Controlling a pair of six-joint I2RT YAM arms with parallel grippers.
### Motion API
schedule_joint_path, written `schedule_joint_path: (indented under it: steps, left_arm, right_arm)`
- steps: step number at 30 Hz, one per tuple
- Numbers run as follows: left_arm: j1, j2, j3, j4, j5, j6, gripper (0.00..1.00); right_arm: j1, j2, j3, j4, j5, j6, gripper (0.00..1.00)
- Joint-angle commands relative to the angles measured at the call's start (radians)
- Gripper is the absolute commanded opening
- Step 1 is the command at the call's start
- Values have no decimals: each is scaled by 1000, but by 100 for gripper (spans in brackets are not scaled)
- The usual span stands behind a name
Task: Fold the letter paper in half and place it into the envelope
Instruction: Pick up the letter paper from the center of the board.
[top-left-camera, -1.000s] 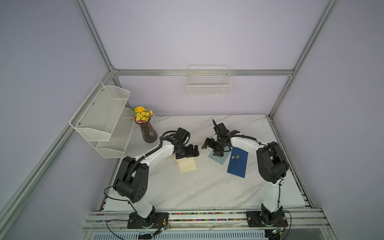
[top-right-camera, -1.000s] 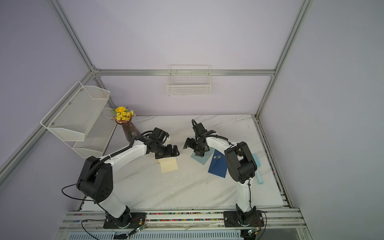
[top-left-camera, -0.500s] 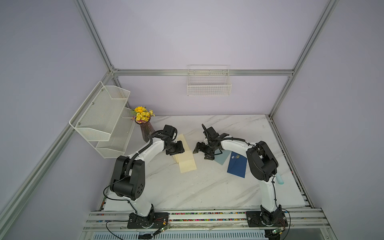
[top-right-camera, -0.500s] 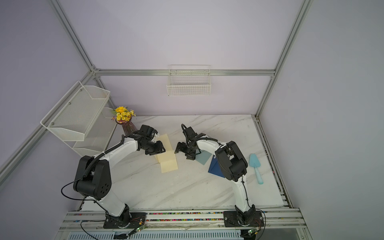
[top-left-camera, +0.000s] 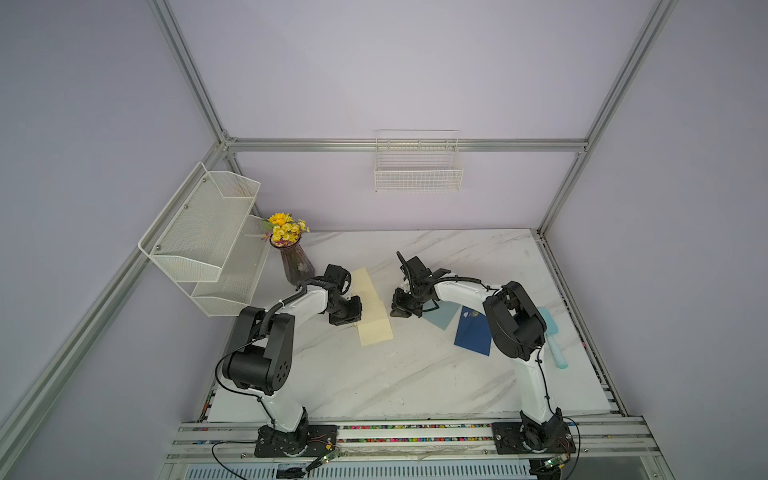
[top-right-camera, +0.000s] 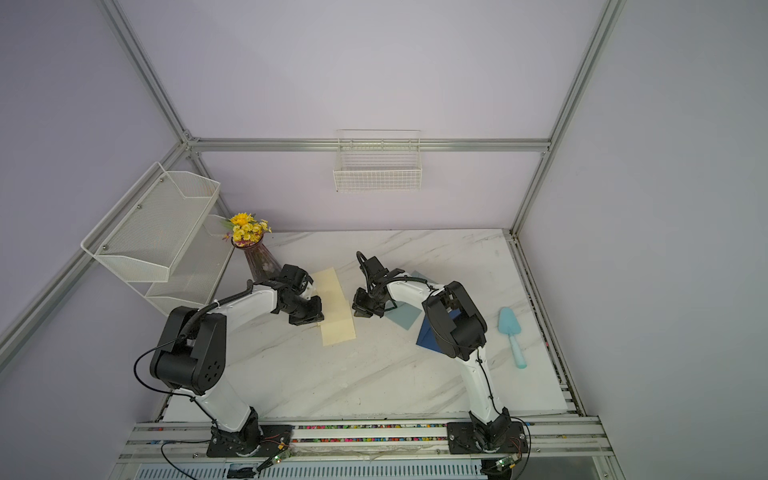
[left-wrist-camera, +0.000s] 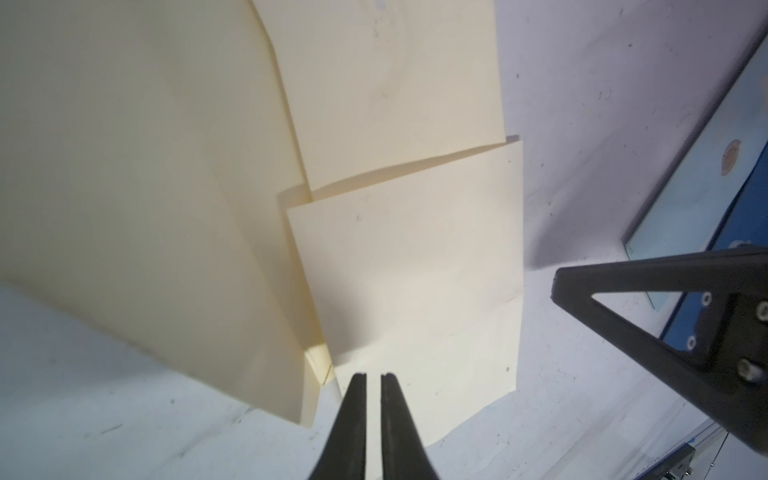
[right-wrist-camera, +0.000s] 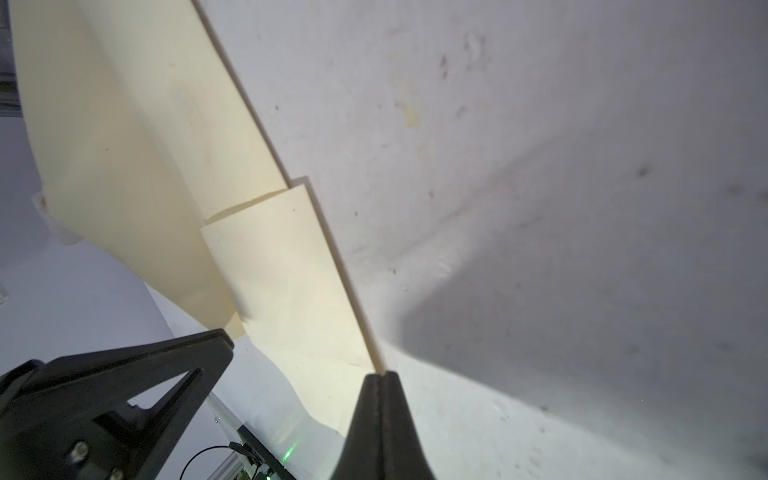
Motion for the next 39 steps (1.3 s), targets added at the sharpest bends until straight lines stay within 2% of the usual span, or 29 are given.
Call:
schedule_joint_path:
  steps: [1, 12, 17, 19, 20, 22, 24, 39]
  left_arm:
    - [11, -39, -14, 42, -2, -9, 12]
    - [18, -6, -47, 69, -15, -17, 12]
    - [20, -14, -49, 76, -21, -18, 13]
    - [20, -36, -48, 70, -32, -13, 21]
    - [20, -45, -48, 66, -41, -11, 30]
    - [22, -61, -53, 59, -60, -3, 56]
    - [24, -66, -56, 53, -74, 2, 72]
    - [30, -30, -84, 117, -16, -6, 75]
  right_arm:
    - [19, 34, 48, 6, -24, -5, 0]
    - [29, 84, 97, -16, -22, -20, 0]
    - [29, 63, 105, -37, -9, -41, 0]
    - [30, 45, 105, -47, 1, -50, 0]
    - [30, 37, 104, -51, 4, -53, 0]
    - [30, 26, 105, -59, 7, -61, 0]
    - [30, 20, 104, -58, 6, -63, 0]
    - [48, 82, 184, -36, -44, -57, 0]
